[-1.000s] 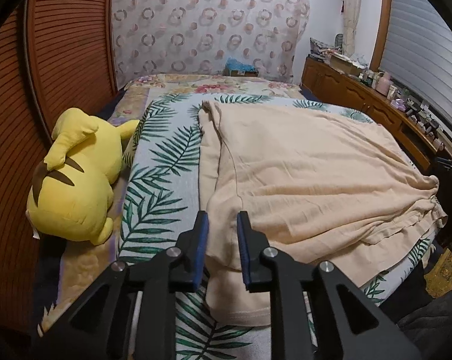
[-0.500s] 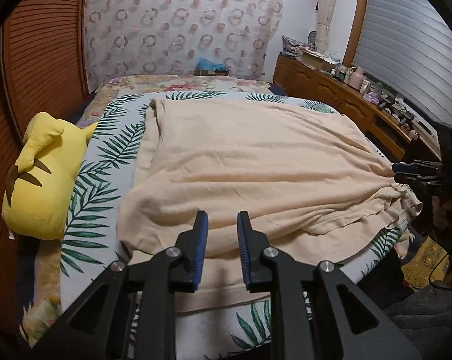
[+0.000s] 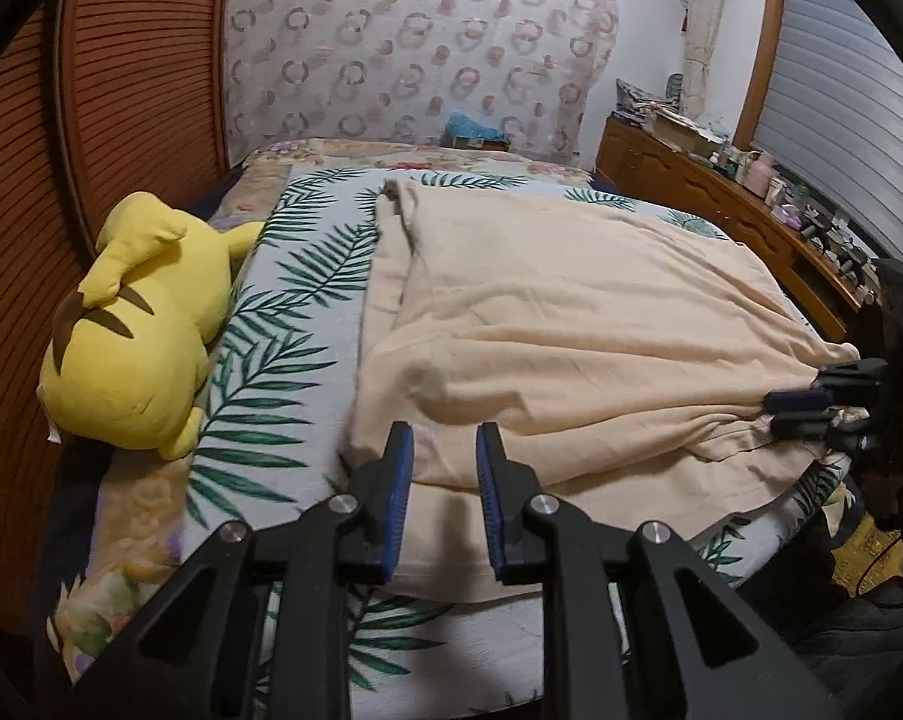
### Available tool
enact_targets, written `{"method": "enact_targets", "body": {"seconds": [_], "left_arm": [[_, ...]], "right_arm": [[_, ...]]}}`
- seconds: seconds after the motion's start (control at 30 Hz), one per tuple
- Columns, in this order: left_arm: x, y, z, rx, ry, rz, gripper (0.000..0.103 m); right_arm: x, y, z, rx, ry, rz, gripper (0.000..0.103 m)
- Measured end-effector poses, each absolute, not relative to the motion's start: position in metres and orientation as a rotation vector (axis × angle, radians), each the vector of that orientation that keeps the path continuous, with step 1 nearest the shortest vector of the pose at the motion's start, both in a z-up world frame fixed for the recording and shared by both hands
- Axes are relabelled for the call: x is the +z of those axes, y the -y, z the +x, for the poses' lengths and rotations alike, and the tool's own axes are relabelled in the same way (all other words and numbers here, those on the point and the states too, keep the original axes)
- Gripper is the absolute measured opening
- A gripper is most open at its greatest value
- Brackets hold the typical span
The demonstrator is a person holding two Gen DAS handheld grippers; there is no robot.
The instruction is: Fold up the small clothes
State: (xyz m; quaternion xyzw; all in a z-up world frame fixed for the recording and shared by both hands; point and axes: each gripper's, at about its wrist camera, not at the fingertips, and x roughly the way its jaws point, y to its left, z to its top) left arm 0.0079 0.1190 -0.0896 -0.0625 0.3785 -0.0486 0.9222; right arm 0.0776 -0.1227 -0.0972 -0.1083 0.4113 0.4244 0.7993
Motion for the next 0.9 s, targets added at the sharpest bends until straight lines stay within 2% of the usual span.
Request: {"method": "enact_targets", "body": {"seconds": [0.4, 0.6, 0.9], "left_arm": [[-0.093, -0.134, 0.003, -0.071, -0.771, -0.148, 0.02], [-0.093, -0.137, 0.004, -0.068, -0.766, -0.154, 0.02], [-0.09, -0.142, 0.013, -0.052, -0.758, -0.154, 0.02]], "right_arm": [[-0.116, 0.068, 0.077, 0.919, -0.859, -0.432, 0.021], [-0.116, 0.073, 0.076, 0.91, -0.849, -0.452, 0.001], [-0.094, 0.087, 0.057, 1.035, -0.873, -0.314, 0.0]]}}
